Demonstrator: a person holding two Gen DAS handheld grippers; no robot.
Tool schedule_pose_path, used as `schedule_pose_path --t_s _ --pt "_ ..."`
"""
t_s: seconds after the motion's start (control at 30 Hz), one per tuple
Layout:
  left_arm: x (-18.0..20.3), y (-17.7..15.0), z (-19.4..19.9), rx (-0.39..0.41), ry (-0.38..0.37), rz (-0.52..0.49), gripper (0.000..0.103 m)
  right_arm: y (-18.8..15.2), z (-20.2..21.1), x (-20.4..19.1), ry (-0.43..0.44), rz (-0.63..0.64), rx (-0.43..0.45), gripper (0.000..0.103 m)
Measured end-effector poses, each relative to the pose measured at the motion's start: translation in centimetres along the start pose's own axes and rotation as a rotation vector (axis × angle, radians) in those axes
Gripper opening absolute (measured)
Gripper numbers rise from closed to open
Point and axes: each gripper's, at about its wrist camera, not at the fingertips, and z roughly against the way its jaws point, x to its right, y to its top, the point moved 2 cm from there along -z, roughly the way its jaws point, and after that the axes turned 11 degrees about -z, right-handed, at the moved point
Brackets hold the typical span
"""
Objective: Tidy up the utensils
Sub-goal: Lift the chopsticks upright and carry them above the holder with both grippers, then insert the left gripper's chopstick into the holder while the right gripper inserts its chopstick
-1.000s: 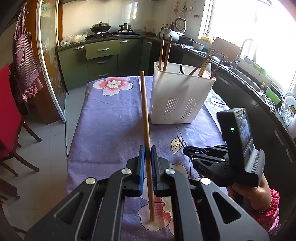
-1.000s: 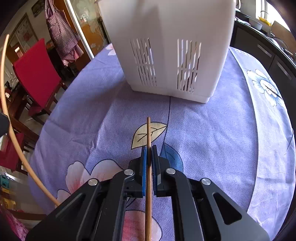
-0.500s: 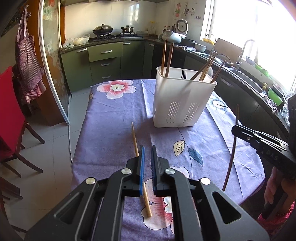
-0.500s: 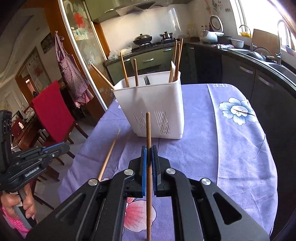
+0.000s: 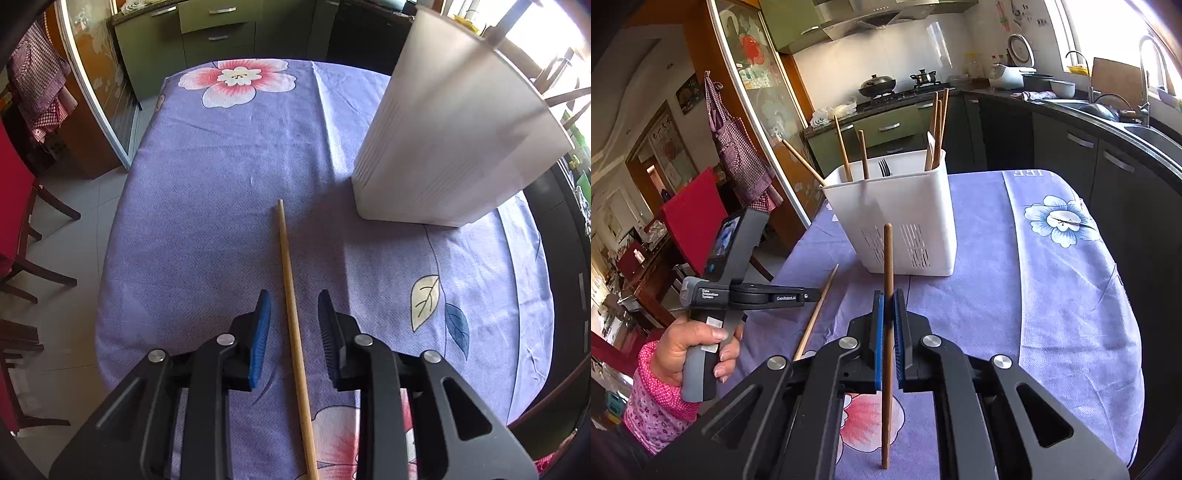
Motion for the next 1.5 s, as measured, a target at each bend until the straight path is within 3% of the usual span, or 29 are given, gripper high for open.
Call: schedule_pose_path --t_s 0.17,0.27,0.37,0.63,1.03,1.23,1.5 --pt "0.2 0.8 -1.7 -0.033 0.033 -0.022 0.025 0.1 -0.3 0.1 0.003 -0.005 -0.004 0.006" --pt "0.3 1.1 -2.3 -0.041 0.073 -0.035 0.008 0.1 -0.4 0.2 0.004 -0.009 -0.006 0.006" --pt "0.2 1.1 -2.0 -0.028 0.056 -0.029 0.006 0.1 -0.3 0.2 0.005 -0.012 -0.006 0.006" --pt "0.1 -1.0 4.7 0.134 0.047 -0.034 0.006 0.2 0.7 0.3 0.01 -0.015 0.015 0.006" --pt "2.4 -6.4 16.8 0.401 0.069 -0.131 0.006 -0.2 2.1 -0.7 0.013 0.012 0.039 0.006" --pt "3.0 -7.2 18.6 0.439 0.082 -0.152 0.006 -0.4 2.8 -1.4 0.016 0.029 0.054 0.006" --pt "3.0 -5.6 18.8 0.453 0.05 -0.161 0.006 1.5 4.5 -2.9 0.01 0.085 0.105 0.006"
